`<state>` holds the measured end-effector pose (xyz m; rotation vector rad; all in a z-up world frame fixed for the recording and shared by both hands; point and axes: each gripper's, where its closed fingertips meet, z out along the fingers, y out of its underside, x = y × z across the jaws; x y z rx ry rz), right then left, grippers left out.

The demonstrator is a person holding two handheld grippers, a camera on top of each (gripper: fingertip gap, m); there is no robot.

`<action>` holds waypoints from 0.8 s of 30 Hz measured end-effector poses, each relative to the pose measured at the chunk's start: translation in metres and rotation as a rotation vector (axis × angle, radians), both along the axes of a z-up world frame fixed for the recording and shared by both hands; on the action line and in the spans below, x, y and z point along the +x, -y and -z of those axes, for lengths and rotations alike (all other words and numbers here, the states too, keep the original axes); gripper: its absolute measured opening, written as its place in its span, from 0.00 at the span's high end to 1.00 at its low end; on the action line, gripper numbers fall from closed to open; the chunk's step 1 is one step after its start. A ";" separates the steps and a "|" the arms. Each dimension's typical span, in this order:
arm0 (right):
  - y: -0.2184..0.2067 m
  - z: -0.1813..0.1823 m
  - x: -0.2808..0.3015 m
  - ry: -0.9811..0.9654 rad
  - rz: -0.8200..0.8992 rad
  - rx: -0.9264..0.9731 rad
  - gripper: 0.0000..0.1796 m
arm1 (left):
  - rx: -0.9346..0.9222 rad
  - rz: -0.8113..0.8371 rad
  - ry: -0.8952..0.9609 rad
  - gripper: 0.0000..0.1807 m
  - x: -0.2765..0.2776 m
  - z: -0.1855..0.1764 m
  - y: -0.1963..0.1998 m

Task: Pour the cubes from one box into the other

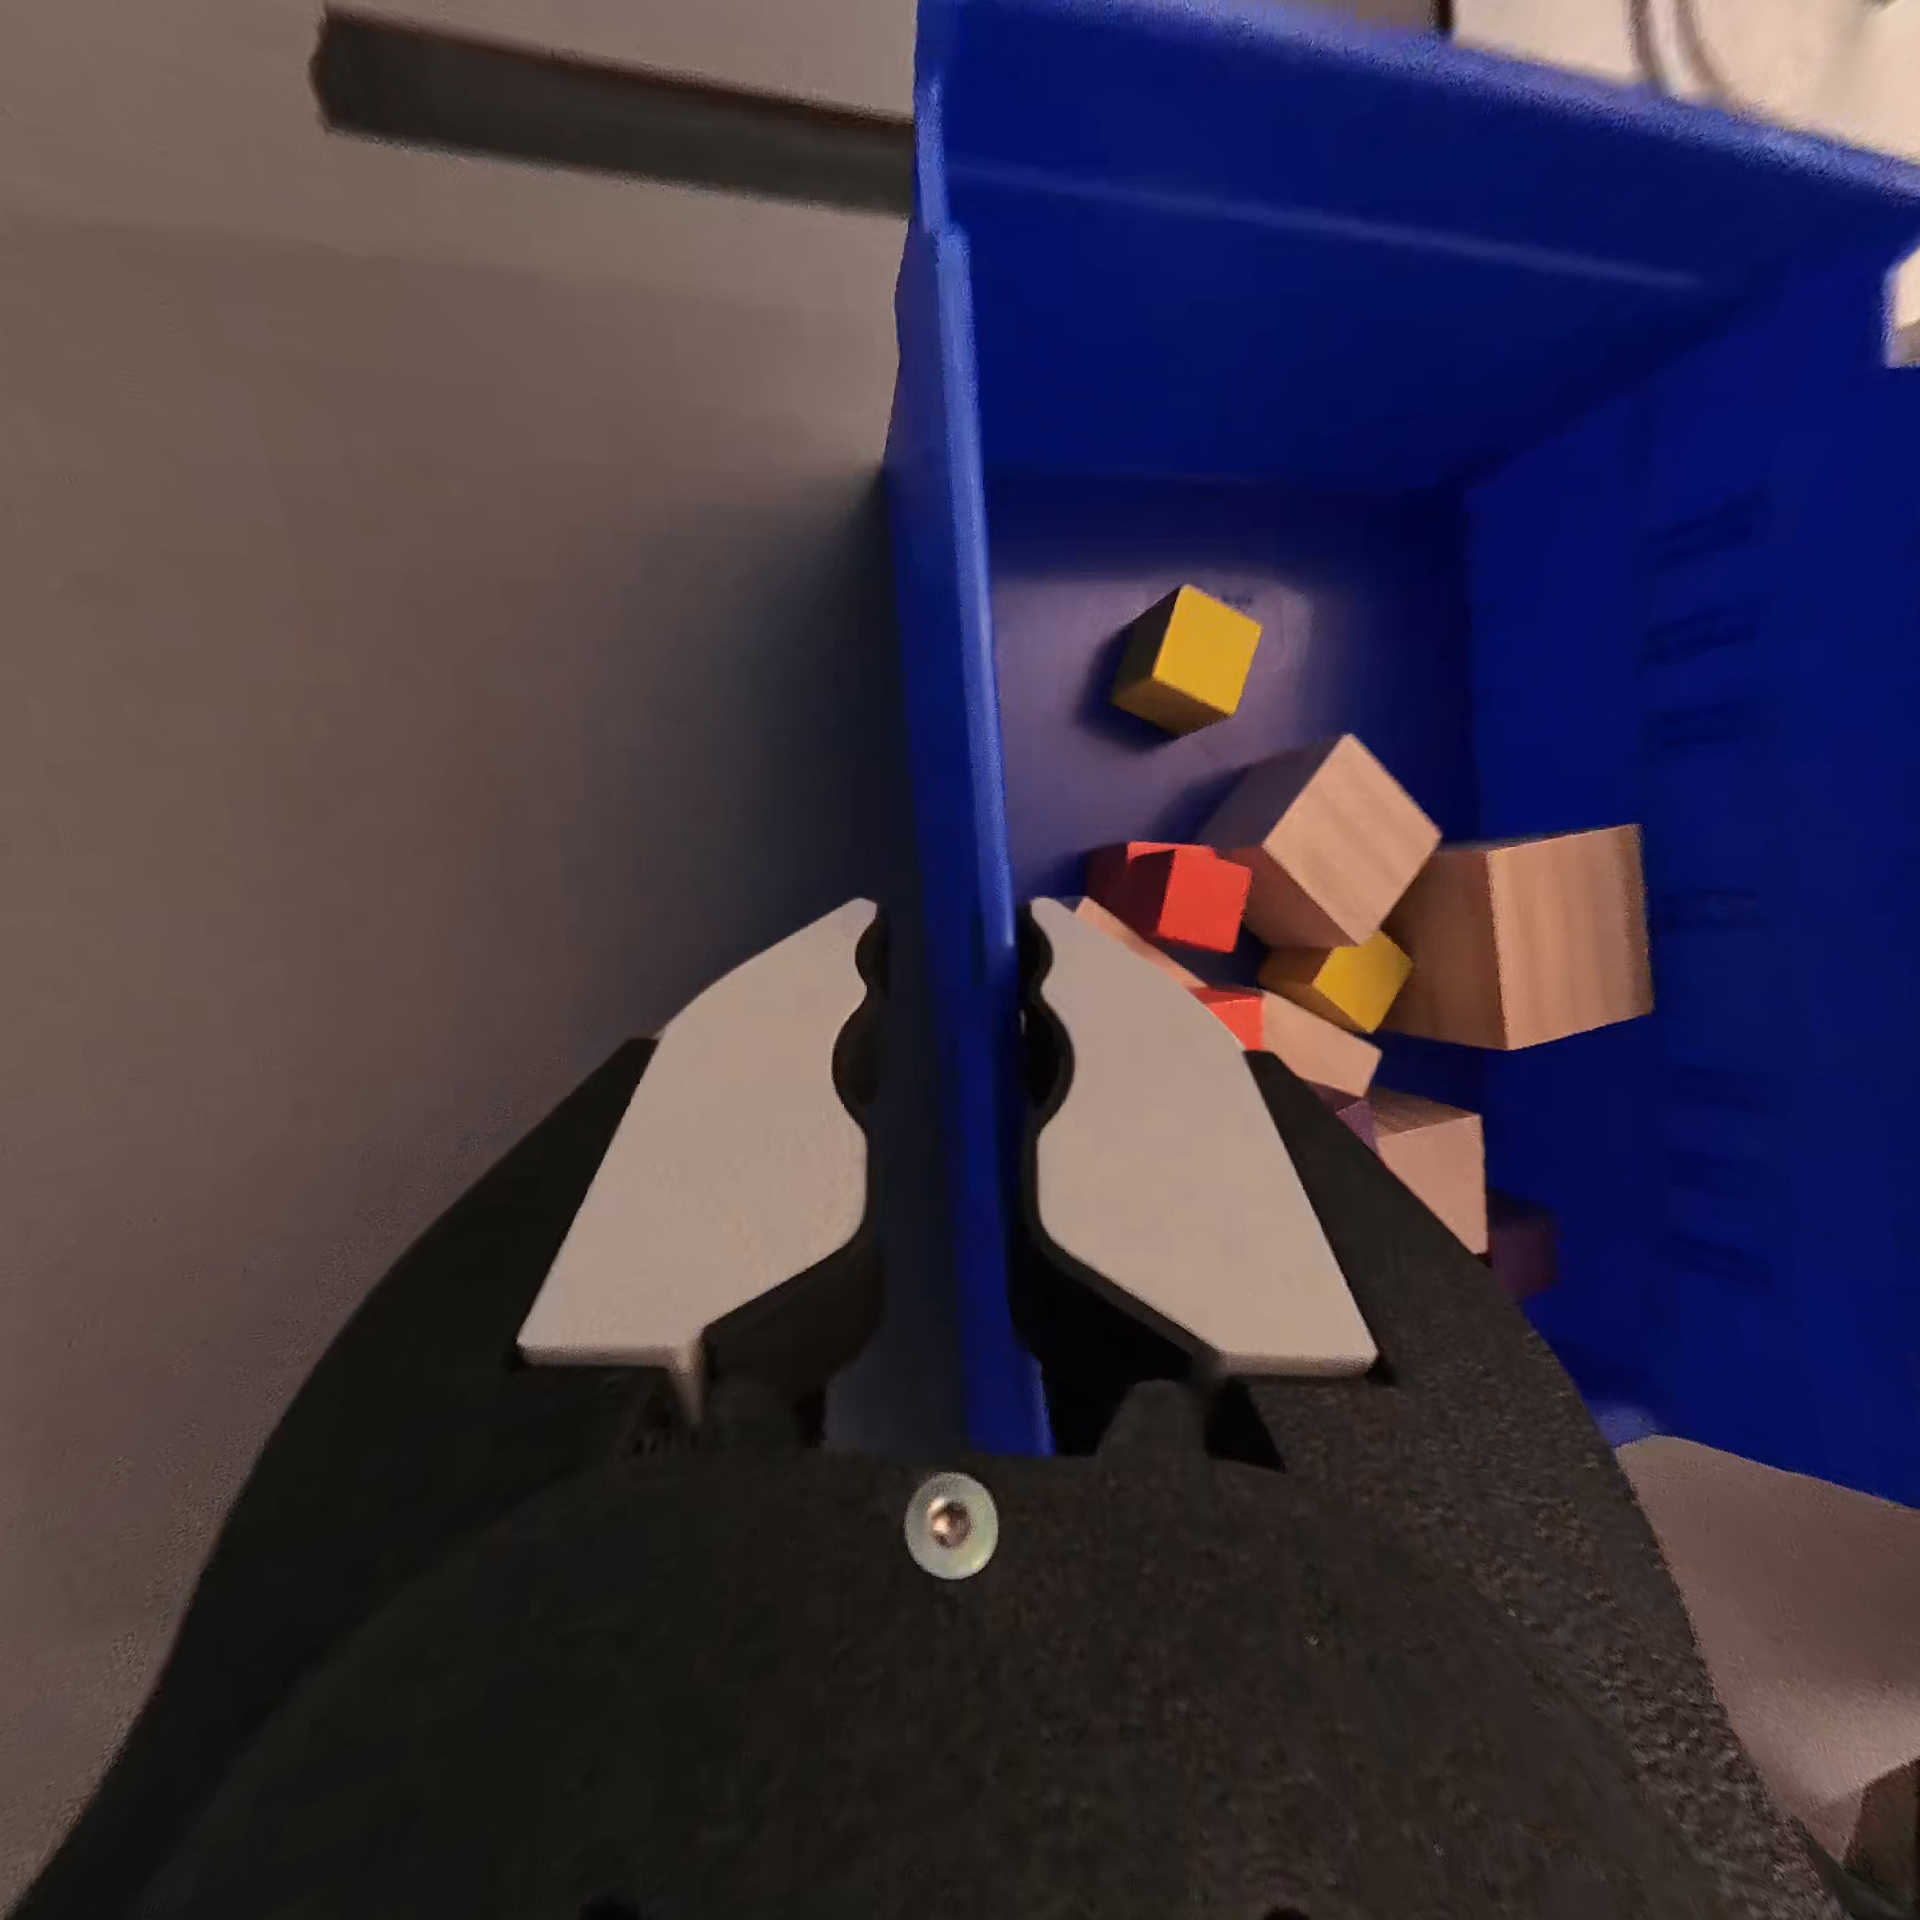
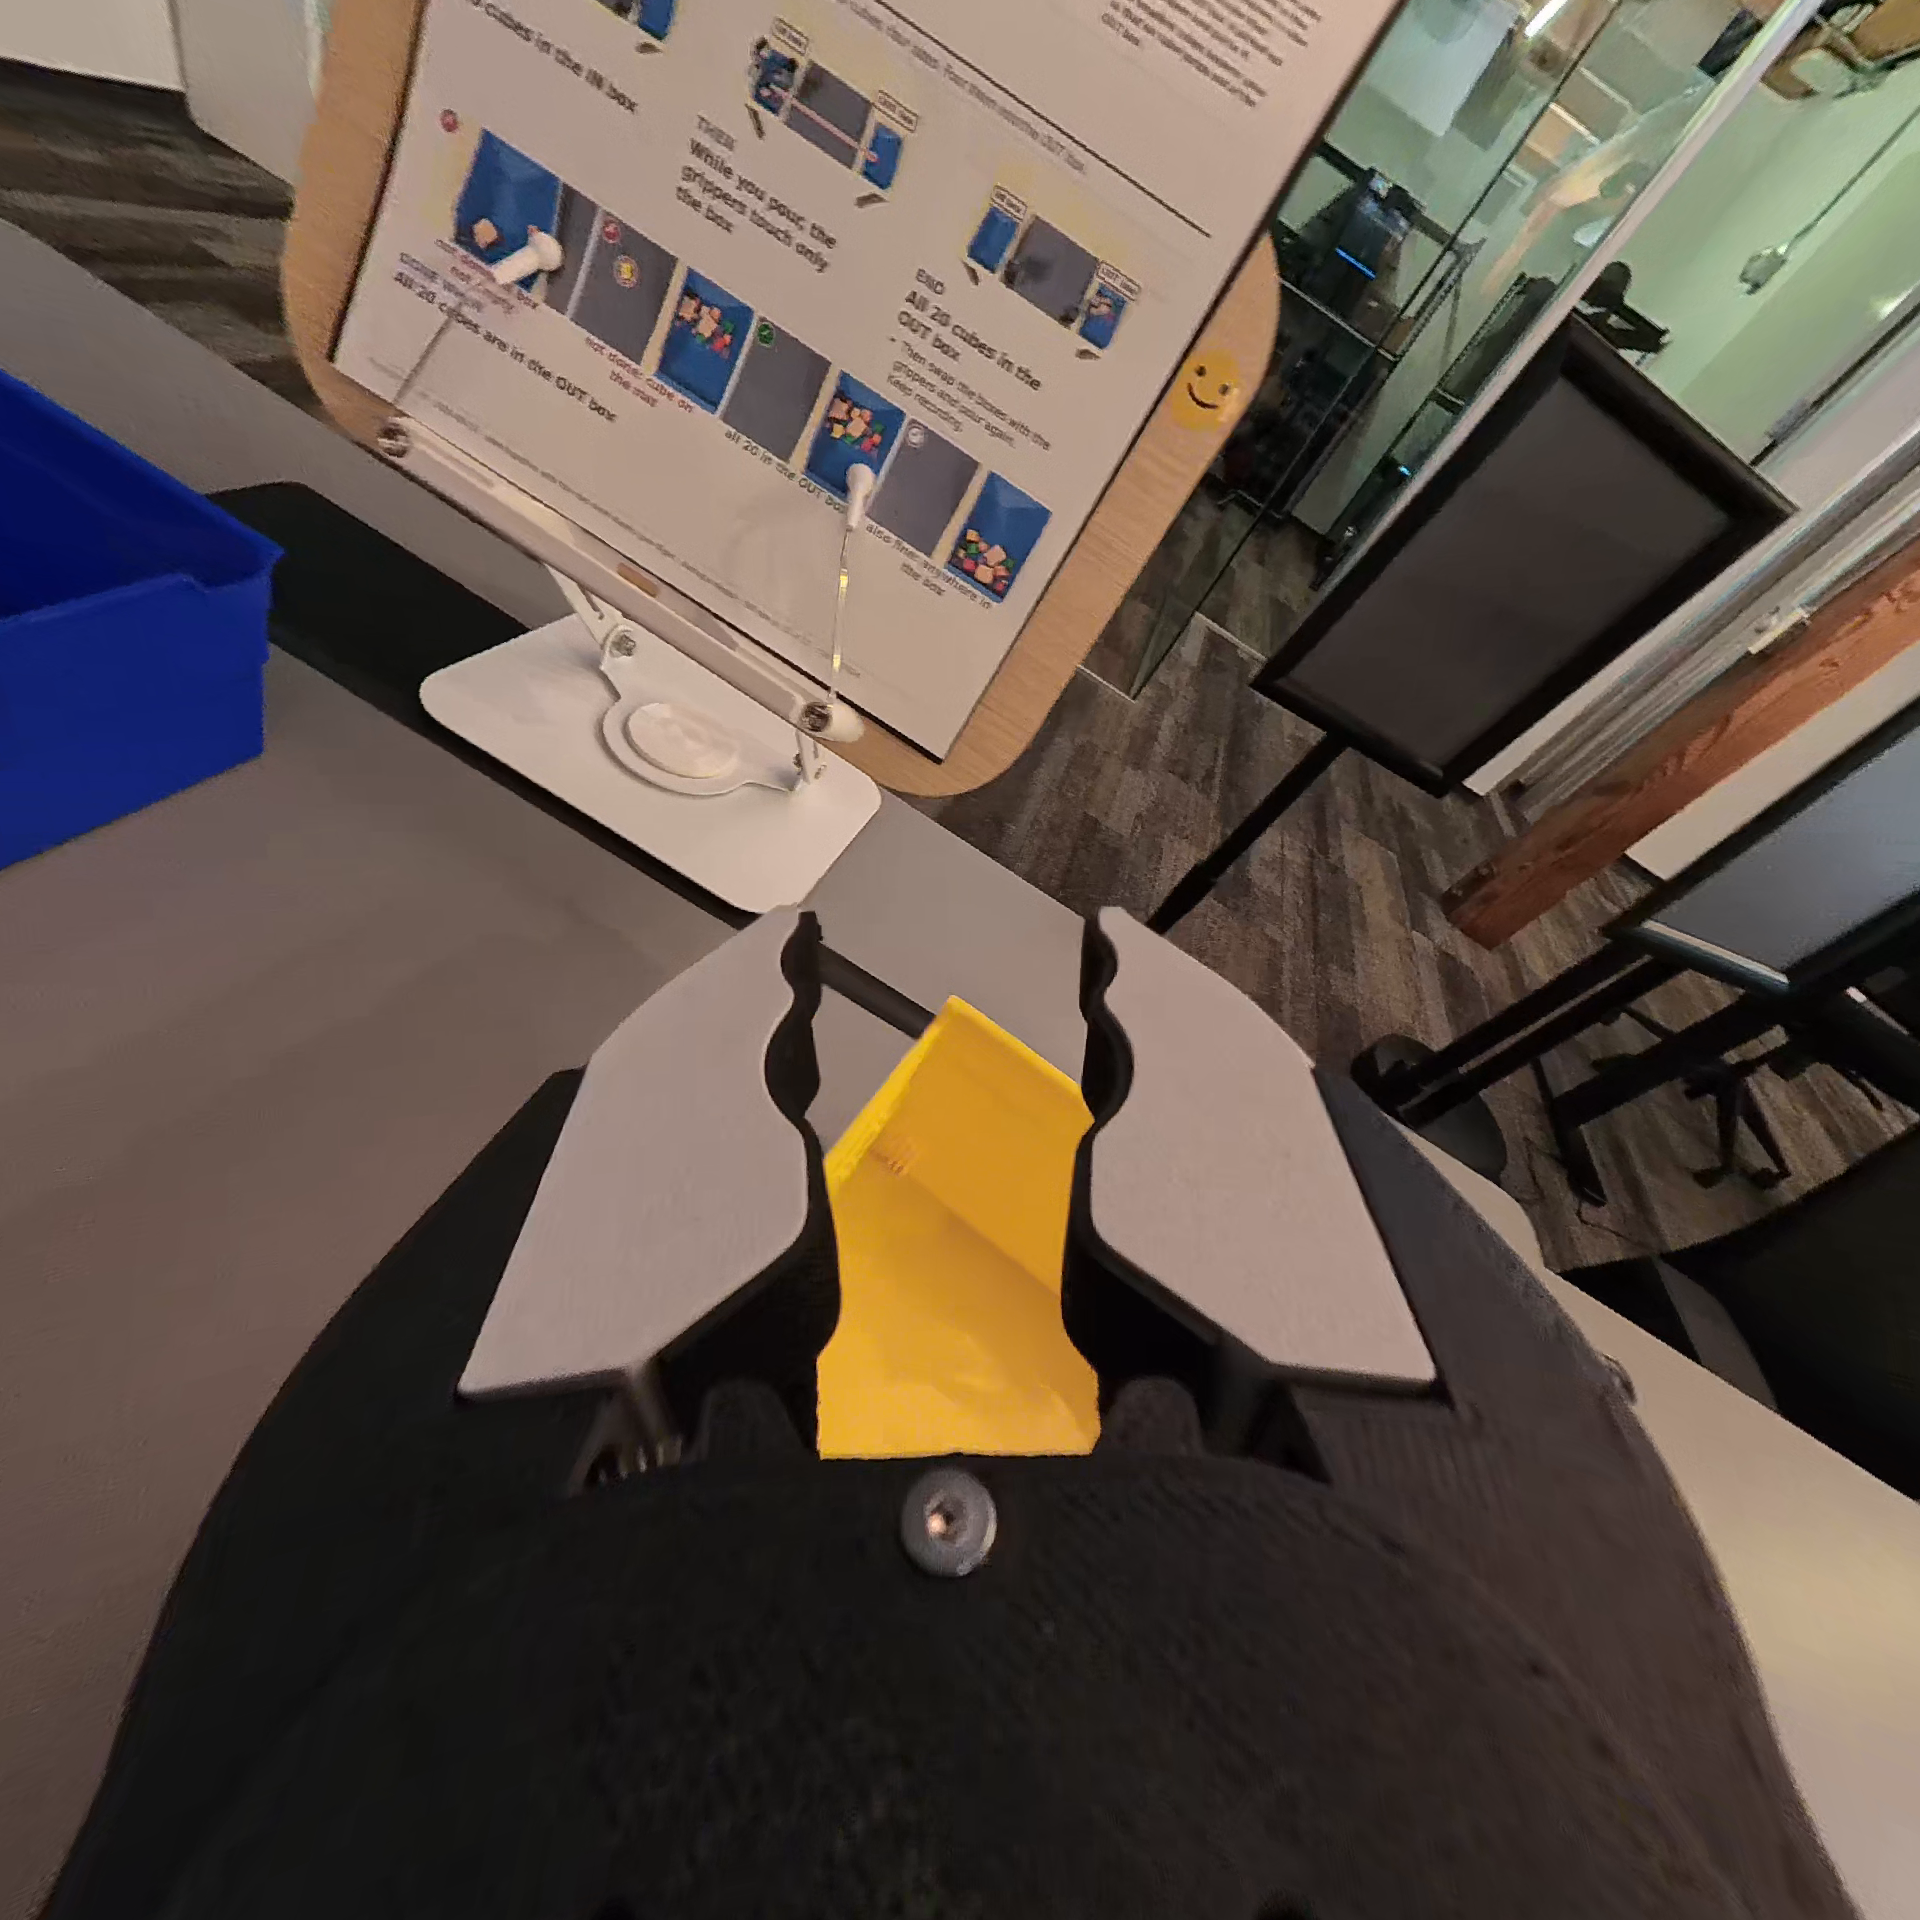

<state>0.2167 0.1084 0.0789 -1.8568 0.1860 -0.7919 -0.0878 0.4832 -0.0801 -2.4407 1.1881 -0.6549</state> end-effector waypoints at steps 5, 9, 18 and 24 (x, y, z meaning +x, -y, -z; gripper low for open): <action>-0.024 0.016 -0.025 -0.106 -0.120 -0.017 0.73 | -0.005 0.027 -0.018 0.96 0.004 0.002 0.005; -0.057 0.034 -0.074 -0.377 -0.331 0.035 0.75 | 0.035 0.036 -0.057 0.97 0.003 0.004 0.005; -0.094 0.077 -0.122 -0.510 -0.419 -0.064 0.76 | 0.076 0.078 -0.102 0.98 0.013 0.006 0.015; -0.102 0.110 -0.137 -0.731 -0.409 -0.124 0.76 | 0.063 0.217 -0.172 0.98 0.036 0.008 0.064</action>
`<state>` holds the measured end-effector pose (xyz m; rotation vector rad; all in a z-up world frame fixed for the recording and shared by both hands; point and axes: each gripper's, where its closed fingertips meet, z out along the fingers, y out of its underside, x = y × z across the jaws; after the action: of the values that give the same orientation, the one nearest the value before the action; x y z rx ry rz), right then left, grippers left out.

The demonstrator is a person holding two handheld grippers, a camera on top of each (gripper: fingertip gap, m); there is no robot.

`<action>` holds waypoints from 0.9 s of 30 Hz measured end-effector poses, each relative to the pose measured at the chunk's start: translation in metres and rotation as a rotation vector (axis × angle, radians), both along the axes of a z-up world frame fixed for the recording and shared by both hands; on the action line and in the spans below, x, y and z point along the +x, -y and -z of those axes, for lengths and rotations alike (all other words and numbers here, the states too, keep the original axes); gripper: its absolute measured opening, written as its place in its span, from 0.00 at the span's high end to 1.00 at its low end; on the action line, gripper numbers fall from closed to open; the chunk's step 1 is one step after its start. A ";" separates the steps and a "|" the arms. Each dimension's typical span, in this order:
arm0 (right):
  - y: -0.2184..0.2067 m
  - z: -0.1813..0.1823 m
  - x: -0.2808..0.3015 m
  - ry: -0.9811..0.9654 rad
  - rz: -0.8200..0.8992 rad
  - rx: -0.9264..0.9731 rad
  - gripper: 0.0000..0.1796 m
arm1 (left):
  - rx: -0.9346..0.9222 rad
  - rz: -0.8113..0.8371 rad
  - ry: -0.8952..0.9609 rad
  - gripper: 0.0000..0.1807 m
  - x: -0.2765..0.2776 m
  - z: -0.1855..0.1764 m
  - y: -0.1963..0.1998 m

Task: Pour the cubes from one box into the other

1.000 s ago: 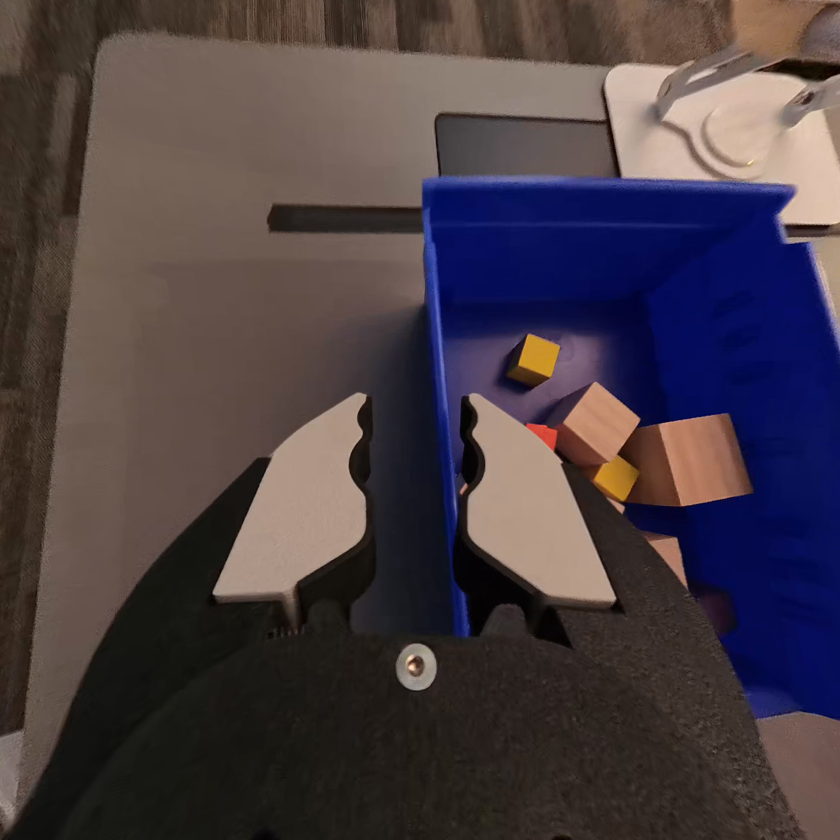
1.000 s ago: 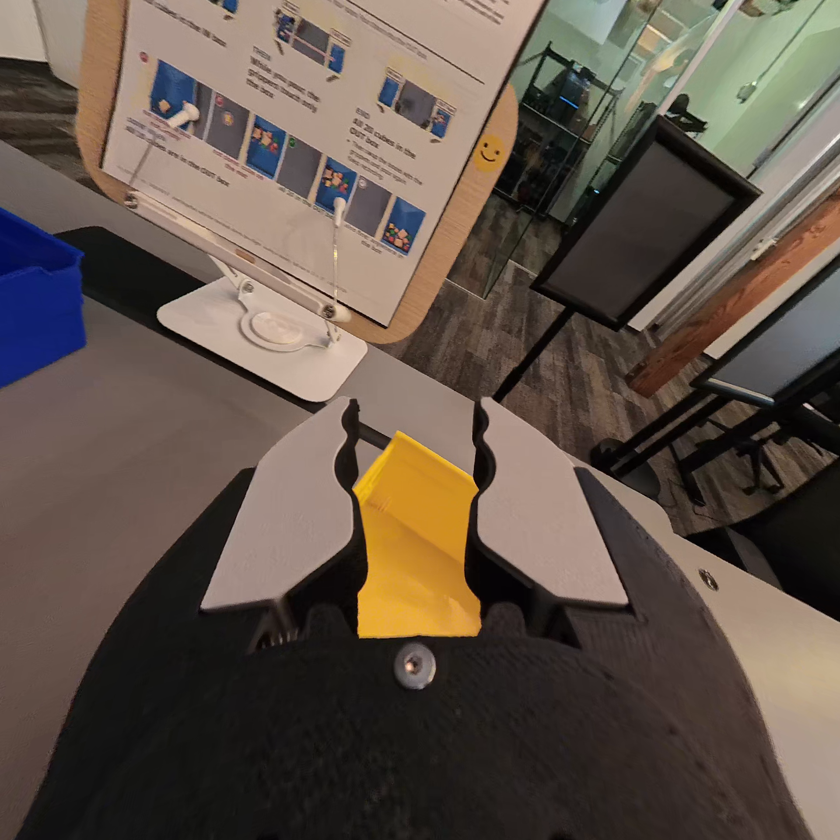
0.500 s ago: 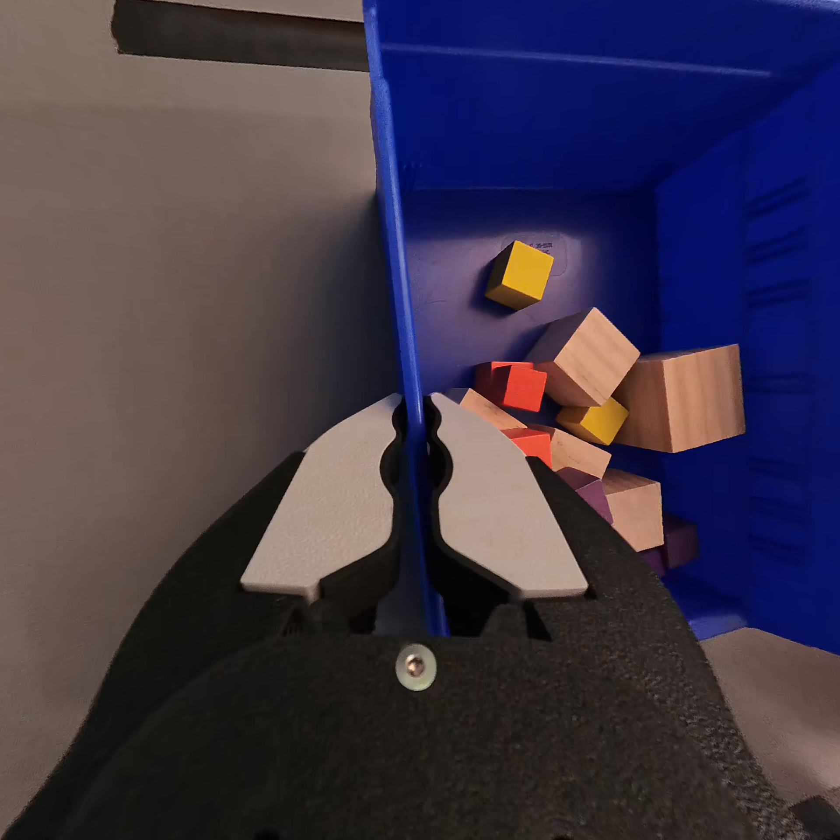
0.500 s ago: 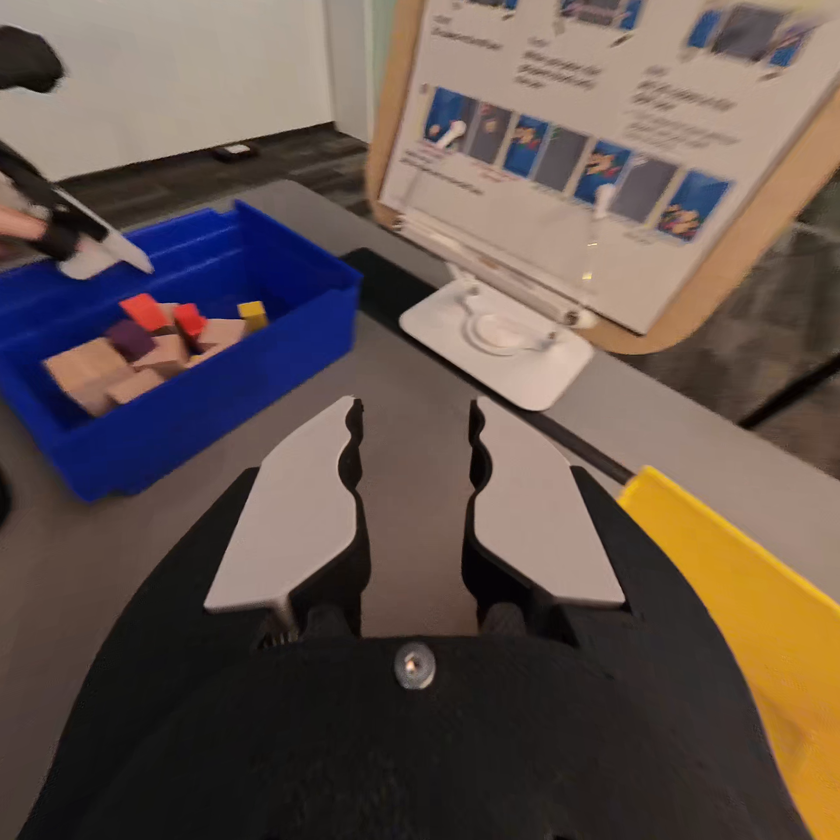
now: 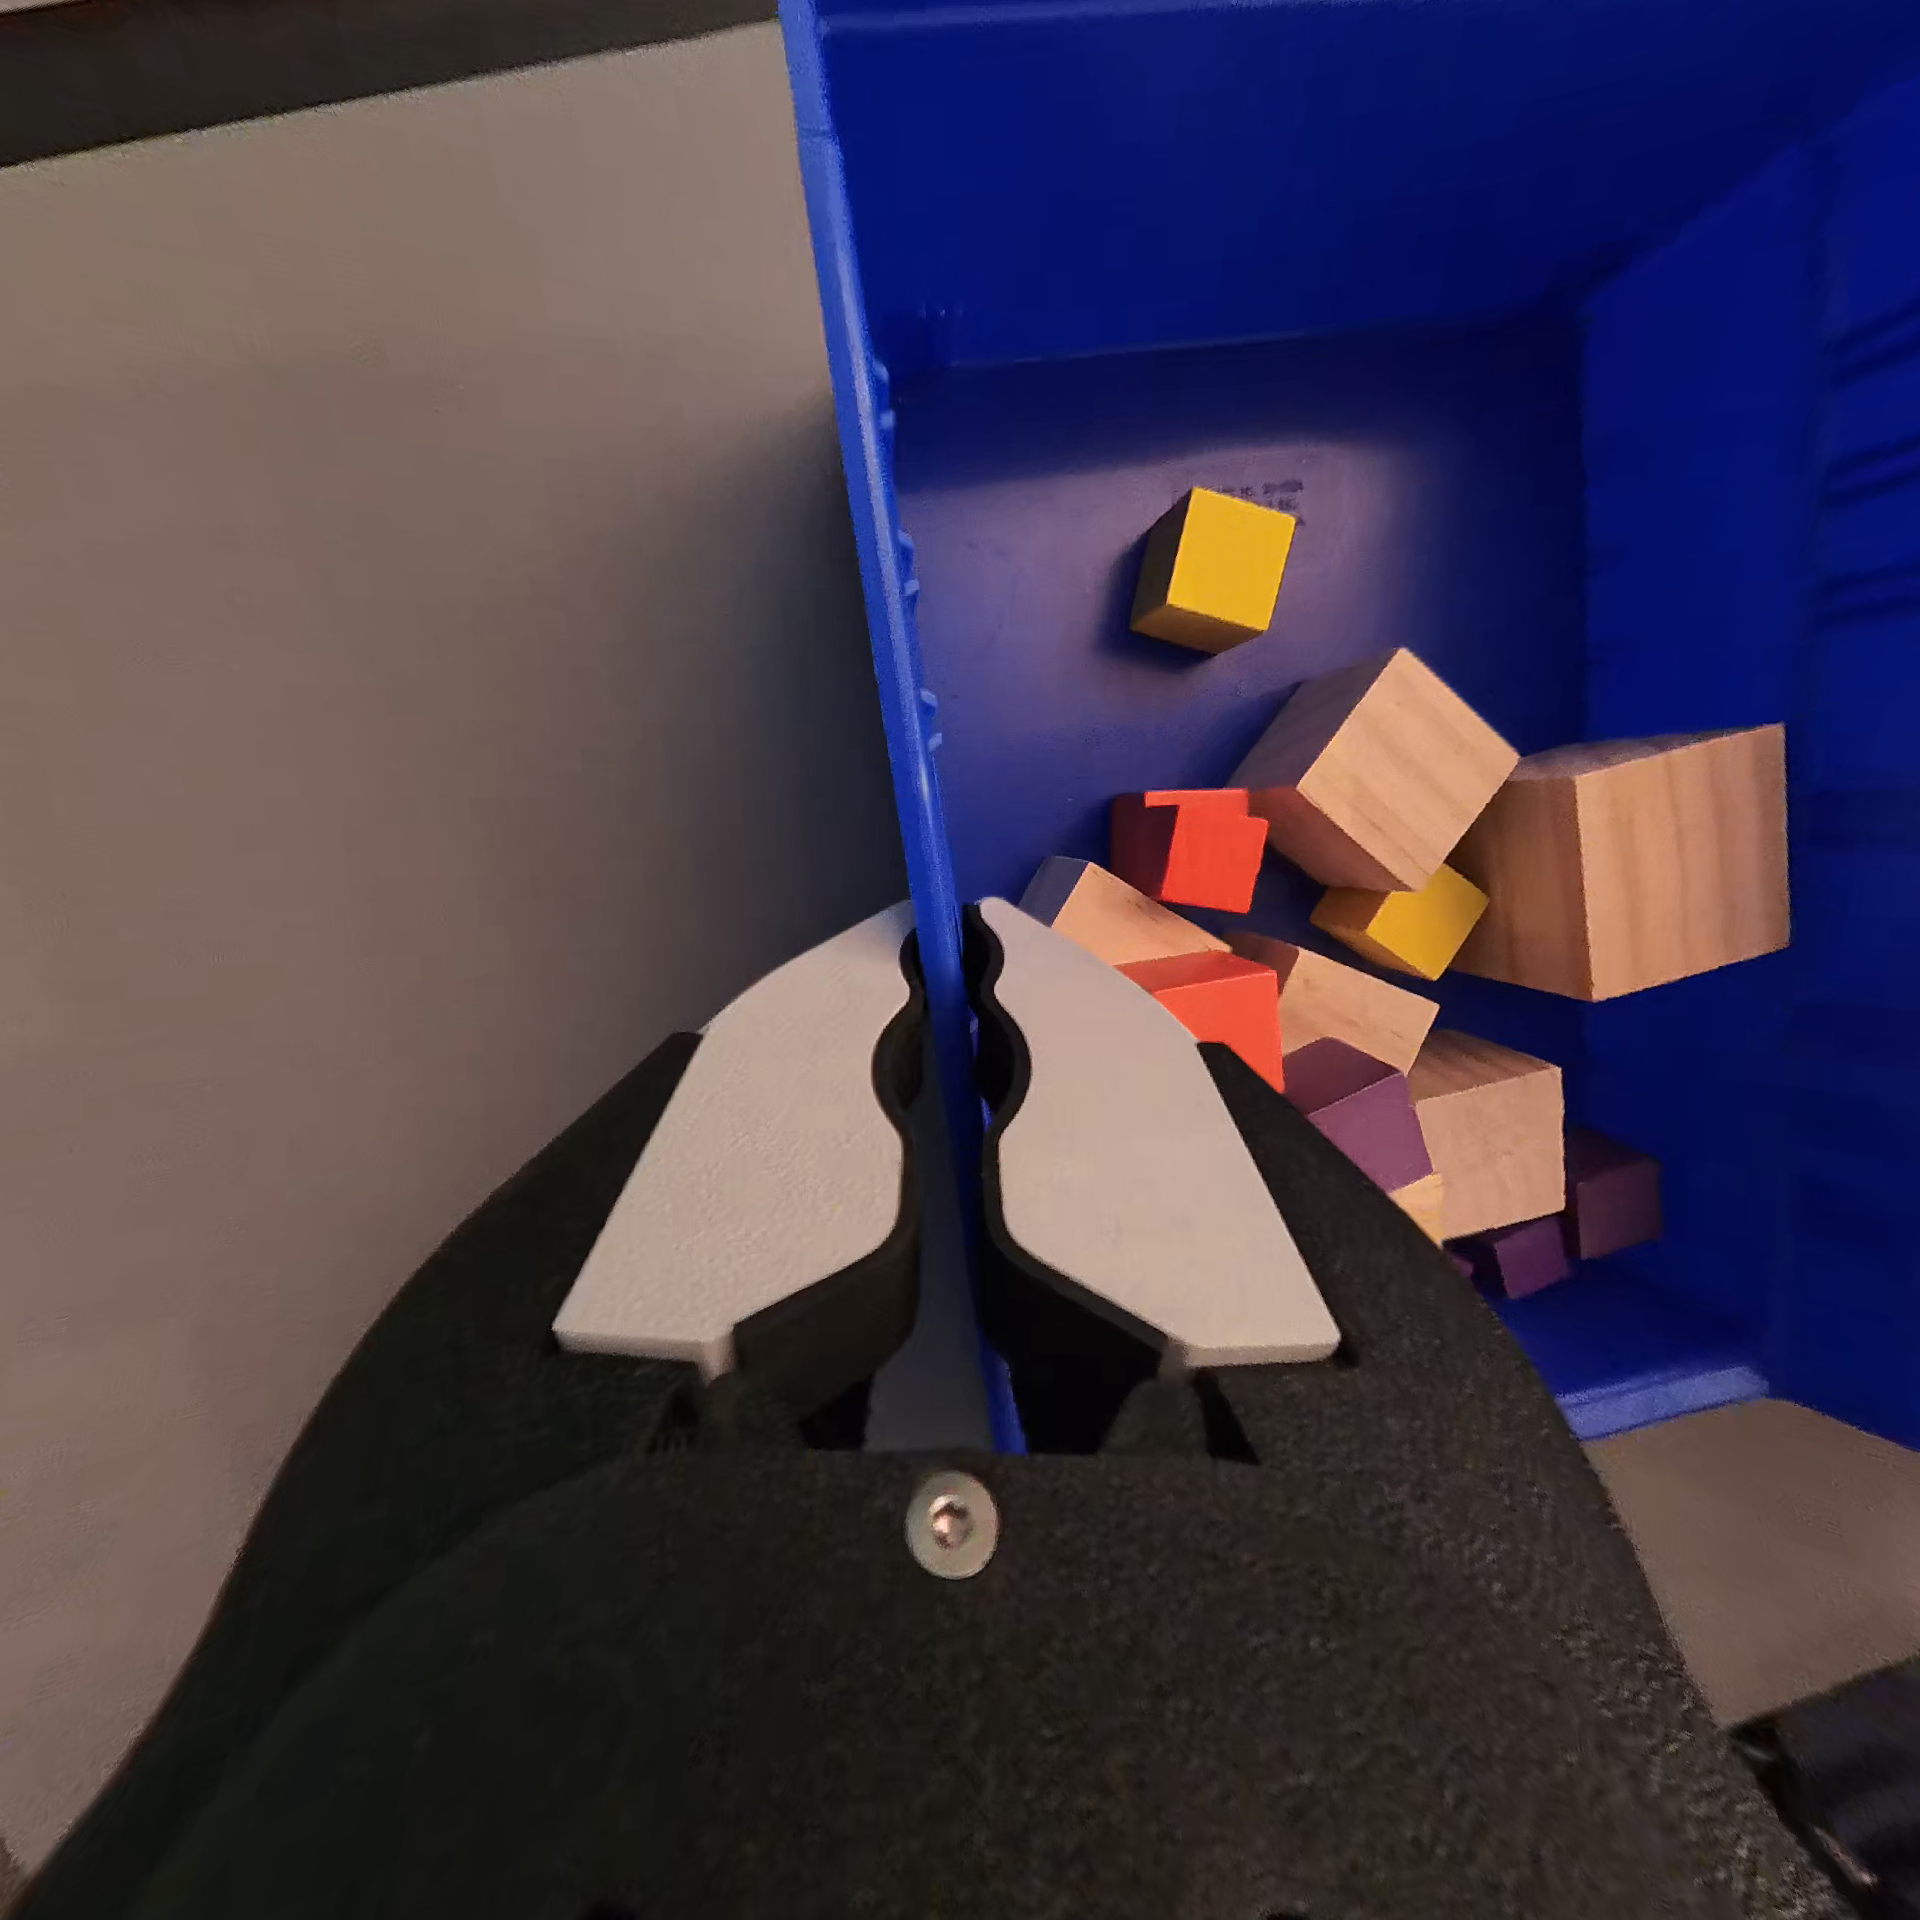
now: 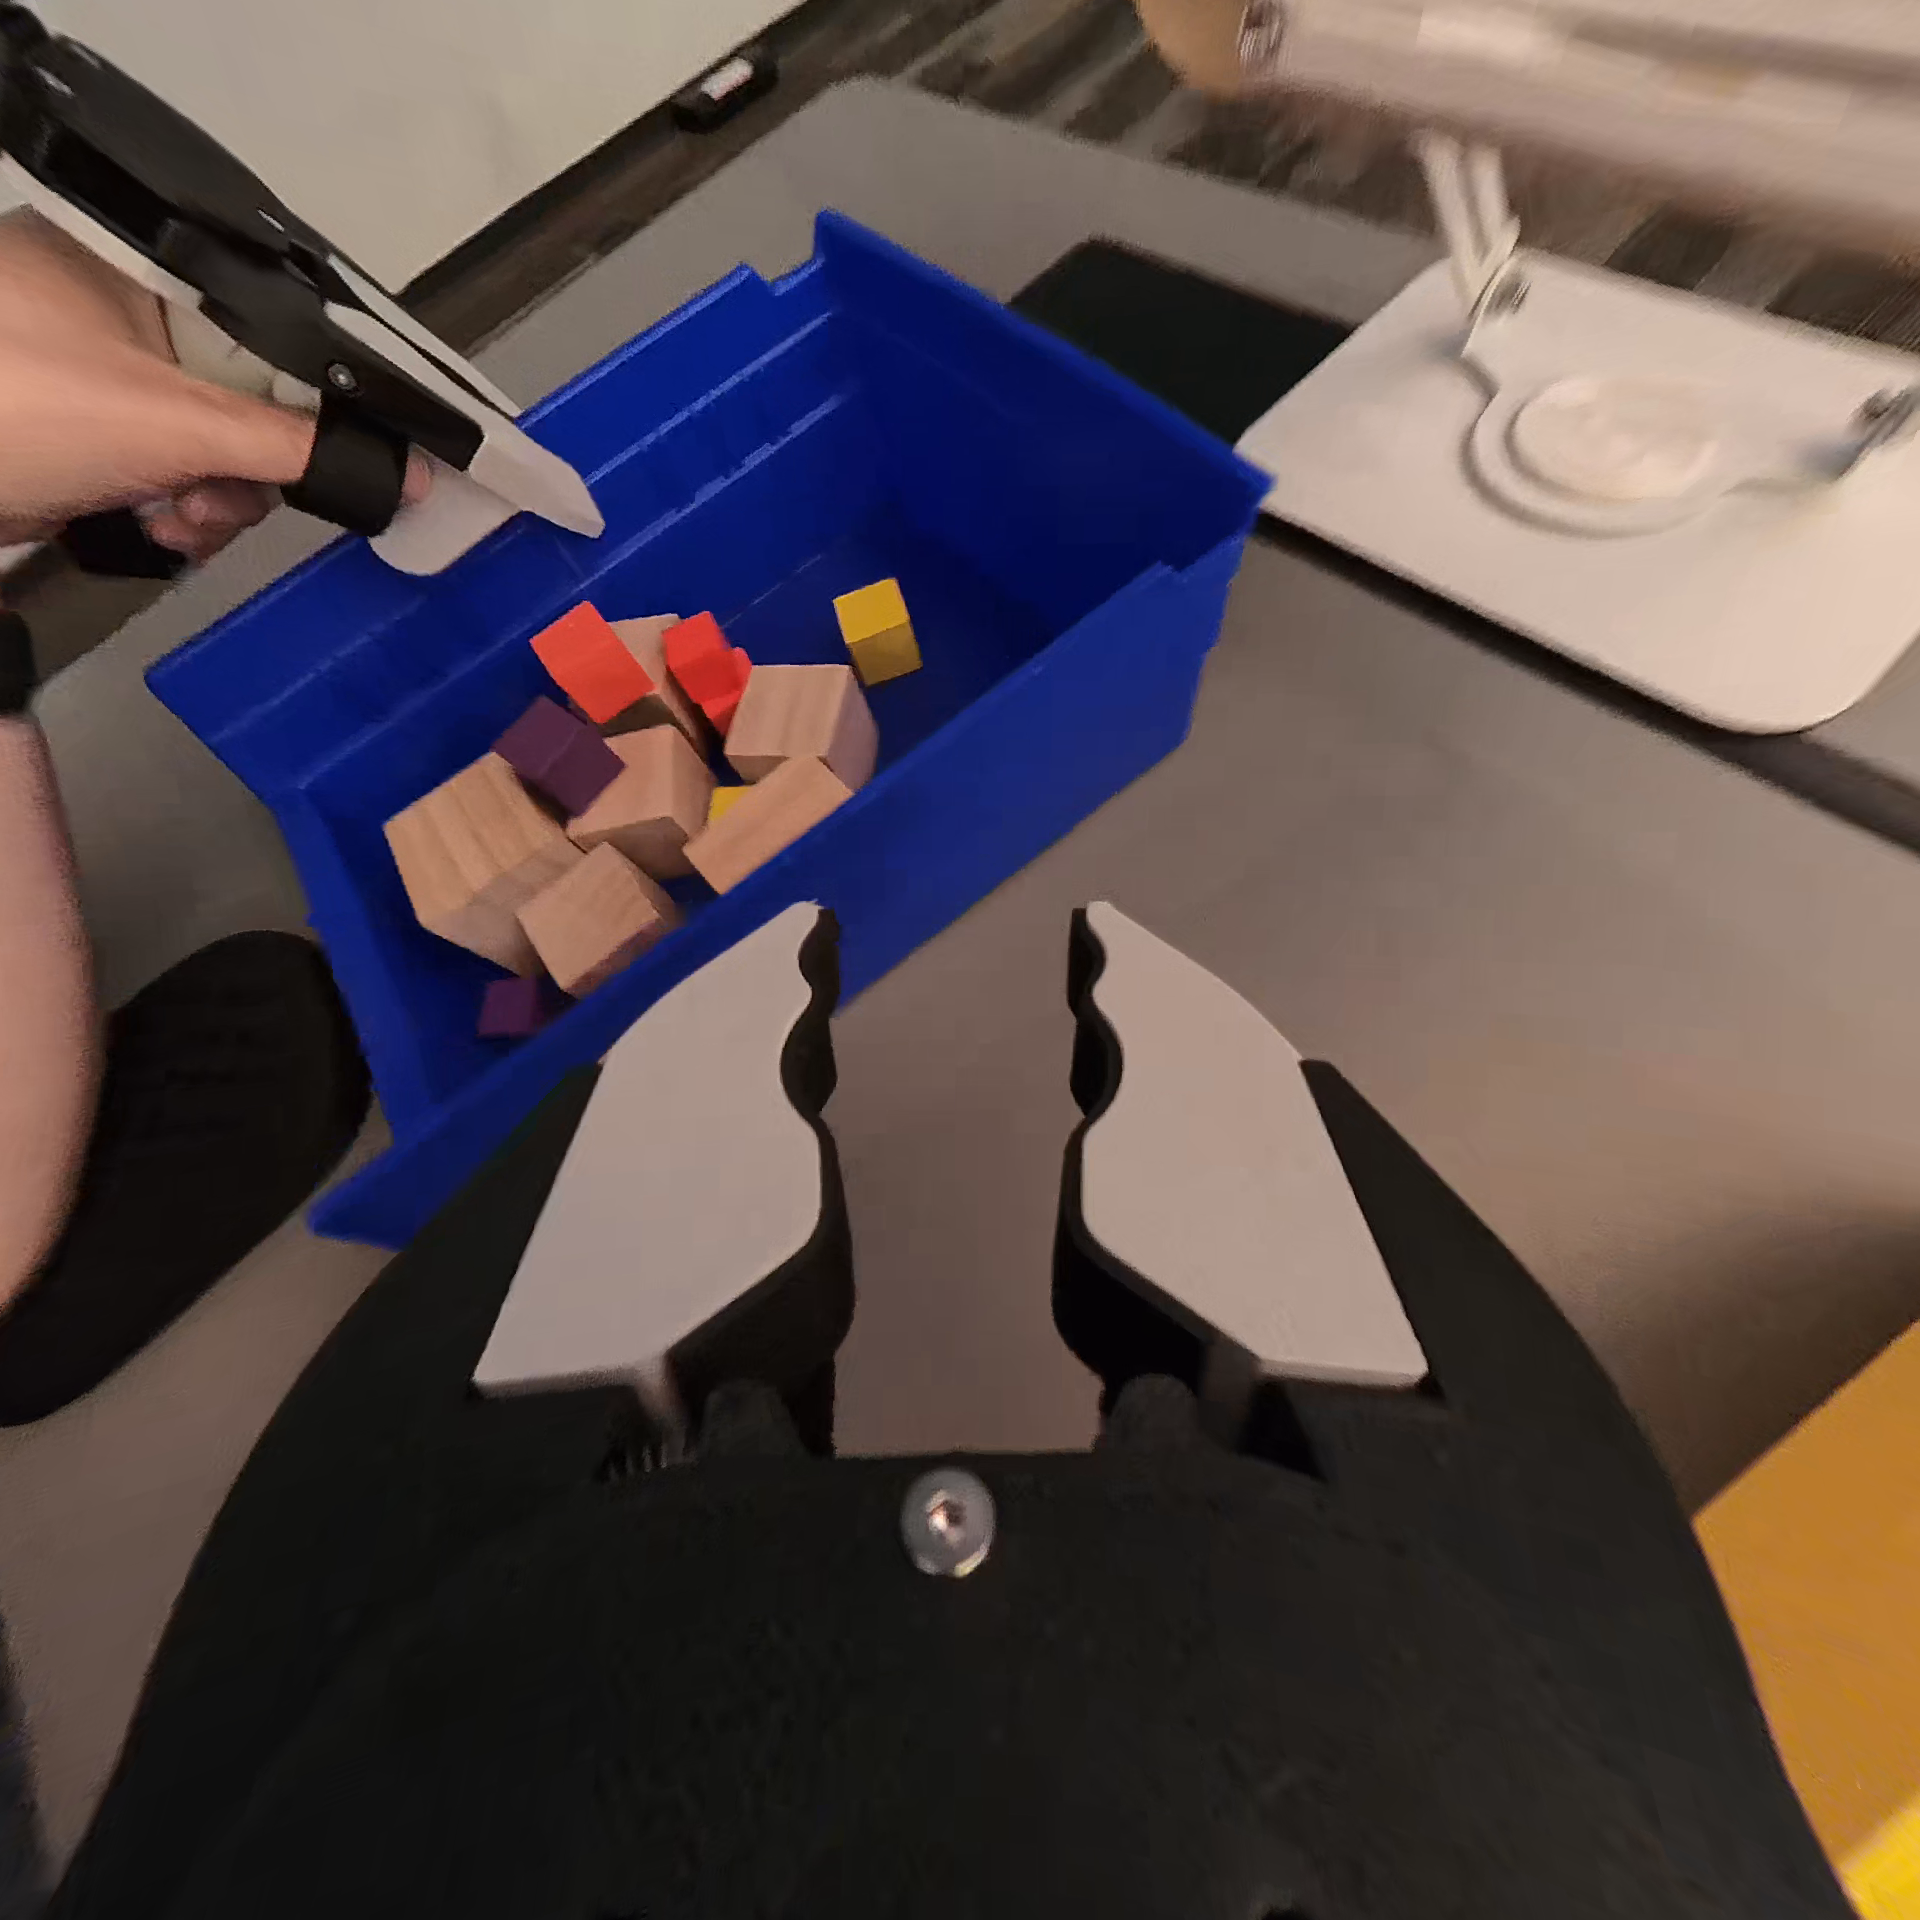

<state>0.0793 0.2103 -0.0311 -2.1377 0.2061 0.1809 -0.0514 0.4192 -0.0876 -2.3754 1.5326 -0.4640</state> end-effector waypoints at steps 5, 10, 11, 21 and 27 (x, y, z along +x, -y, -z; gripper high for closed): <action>-0.006 0.016 0.007 -0.144 0.097 -0.101 0.75 | -0.001 0.102 -0.061 0.97 0.017 0.001 0.043; 0.016 0.042 0.015 -0.133 0.193 -0.412 0.77 | -0.012 0.148 -0.059 0.89 0.033 0.002 0.074; 0.024 0.045 0.016 -0.129 0.218 -0.482 0.79 | 0.008 0.156 -0.071 0.90 0.033 0.003 0.074; 0.036 0.062 -0.011 -0.413 0.408 -0.706 0.84 | -0.241 0.213 -0.086 0.91 0.032 0.023 0.082; 0.037 0.072 -0.023 -0.412 0.502 -0.778 0.91 | -0.202 0.213 -0.110 0.92 0.034 0.024 0.080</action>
<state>0.0562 0.1732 -0.1035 -2.6927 1.2033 0.2723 -0.0171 0.3392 -0.1118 -2.4314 1.8811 -0.5670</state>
